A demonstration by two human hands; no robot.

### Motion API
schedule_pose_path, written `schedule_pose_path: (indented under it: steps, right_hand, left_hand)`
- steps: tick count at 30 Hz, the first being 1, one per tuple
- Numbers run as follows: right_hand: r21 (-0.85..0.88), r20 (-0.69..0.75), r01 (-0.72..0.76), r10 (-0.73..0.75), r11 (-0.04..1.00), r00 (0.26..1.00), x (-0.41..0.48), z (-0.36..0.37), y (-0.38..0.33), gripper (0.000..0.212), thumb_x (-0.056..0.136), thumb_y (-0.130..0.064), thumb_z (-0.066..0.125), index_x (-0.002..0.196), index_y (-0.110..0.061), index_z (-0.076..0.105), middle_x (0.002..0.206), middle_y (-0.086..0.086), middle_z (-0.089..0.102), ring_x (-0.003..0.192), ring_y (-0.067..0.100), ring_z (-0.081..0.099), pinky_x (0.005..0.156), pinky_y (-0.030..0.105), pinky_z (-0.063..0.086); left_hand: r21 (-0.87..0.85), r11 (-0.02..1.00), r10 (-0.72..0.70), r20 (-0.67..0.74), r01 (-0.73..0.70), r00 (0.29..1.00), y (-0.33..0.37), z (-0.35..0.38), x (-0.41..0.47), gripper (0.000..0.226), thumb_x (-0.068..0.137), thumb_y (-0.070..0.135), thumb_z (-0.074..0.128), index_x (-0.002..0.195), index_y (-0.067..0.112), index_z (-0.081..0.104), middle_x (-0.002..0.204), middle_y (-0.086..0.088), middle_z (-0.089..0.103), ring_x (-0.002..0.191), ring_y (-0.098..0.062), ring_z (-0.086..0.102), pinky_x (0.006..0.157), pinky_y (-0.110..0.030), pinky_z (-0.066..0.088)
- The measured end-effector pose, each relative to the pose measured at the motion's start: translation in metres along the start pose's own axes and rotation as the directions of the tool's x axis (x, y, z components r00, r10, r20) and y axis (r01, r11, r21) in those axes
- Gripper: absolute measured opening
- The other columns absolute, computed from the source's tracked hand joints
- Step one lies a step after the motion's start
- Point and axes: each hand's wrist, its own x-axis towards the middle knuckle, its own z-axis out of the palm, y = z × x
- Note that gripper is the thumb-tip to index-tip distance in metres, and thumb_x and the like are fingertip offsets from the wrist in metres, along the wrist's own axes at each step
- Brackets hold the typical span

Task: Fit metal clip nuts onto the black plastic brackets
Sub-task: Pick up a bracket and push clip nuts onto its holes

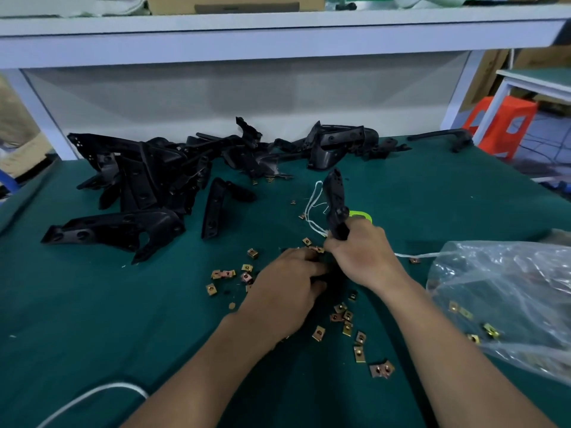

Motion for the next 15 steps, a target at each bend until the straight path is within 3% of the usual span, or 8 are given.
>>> schedule_pose_path:
  steps: [3, 7, 9, 13, 15]
  right_hand:
    - [0.084, -0.005, -0.034, 0.035, 0.996, 0.999, 0.000, -0.002, 0.001, 0.006, 0.082, -0.024, 0.062, 0.079, -0.019, 0.061, 0.082, 0.004, 0.065, 0.071, 0.018, 0.058, 0.049, 0.027, 0.038]
    - [0.091, 0.004, -0.035, 0.034, 0.995, 0.999, 0.001, -0.002, 0.003, 0.007, 0.083, -0.022, 0.062, 0.079, -0.016, 0.061, 0.080, 0.006, 0.065, 0.070, 0.019, 0.058, 0.048, 0.024, 0.040]
    - [0.060, -0.016, -0.005, 0.006, 0.998, 1.000, 0.002, 0.001, 0.004, 0.014, 0.084, -0.022, 0.063, 0.073, -0.018, 0.056, 0.077, 0.005, 0.061, 0.065, 0.017, 0.054, 0.042, 0.017, 0.035]
    - [0.038, -0.064, 0.102, -0.099, 0.994, 0.993, -0.001, 0.009, 0.002, 0.024, 0.082, -0.019, 0.066, 0.063, -0.023, 0.052, 0.063, -0.005, 0.053, 0.054, 0.008, 0.051, 0.044, 0.015, 0.038]
    - [0.051, -0.063, 0.136, -0.133, 0.989, 0.989, -0.004, 0.014, 0.003, 0.026, 0.081, -0.017, 0.064, 0.060, -0.023, 0.050, 0.054, -0.004, 0.052, 0.054, 0.003, 0.053, 0.042, 0.016, 0.036]
  left_hand:
    - [0.024, 0.999, -0.023, -0.023, 0.024, 0.999, -0.002, -0.002, -0.001, 0.023, 0.095, 0.032, 0.067, 0.116, 0.031, 0.075, 0.110, 0.005, 0.064, 0.108, -0.015, 0.055, 0.088, -0.032, 0.045]
    - [-0.010, 0.999, -0.046, -0.083, 0.045, 0.996, 0.001, 0.002, -0.006, 0.020, 0.101, 0.031, 0.058, 0.108, 0.025, 0.075, 0.103, 0.005, 0.063, 0.099, -0.014, 0.057, 0.085, -0.033, 0.046]
    - [-0.071, 0.994, -0.091, -0.138, 0.082, 0.986, 0.004, 0.002, -0.008, 0.021, 0.101, 0.027, 0.056, 0.095, 0.021, 0.075, 0.093, 0.005, 0.065, 0.088, -0.015, 0.060, 0.080, -0.036, 0.048]
    - [-0.176, 0.935, -0.349, -0.318, 0.307, 0.881, -0.001, -0.007, -0.007, 0.030, 0.088, 0.037, 0.062, 0.064, 0.018, 0.065, 0.053, 0.004, 0.060, 0.052, -0.015, 0.057, 0.054, -0.034, 0.050]
    - [-0.318, 0.867, -0.478, -0.320, 0.383, 0.818, -0.007, -0.013, -0.008, 0.030, 0.083, 0.041, 0.060, 0.061, 0.021, 0.067, 0.051, 0.011, 0.064, 0.049, -0.008, 0.061, 0.049, -0.029, 0.052]
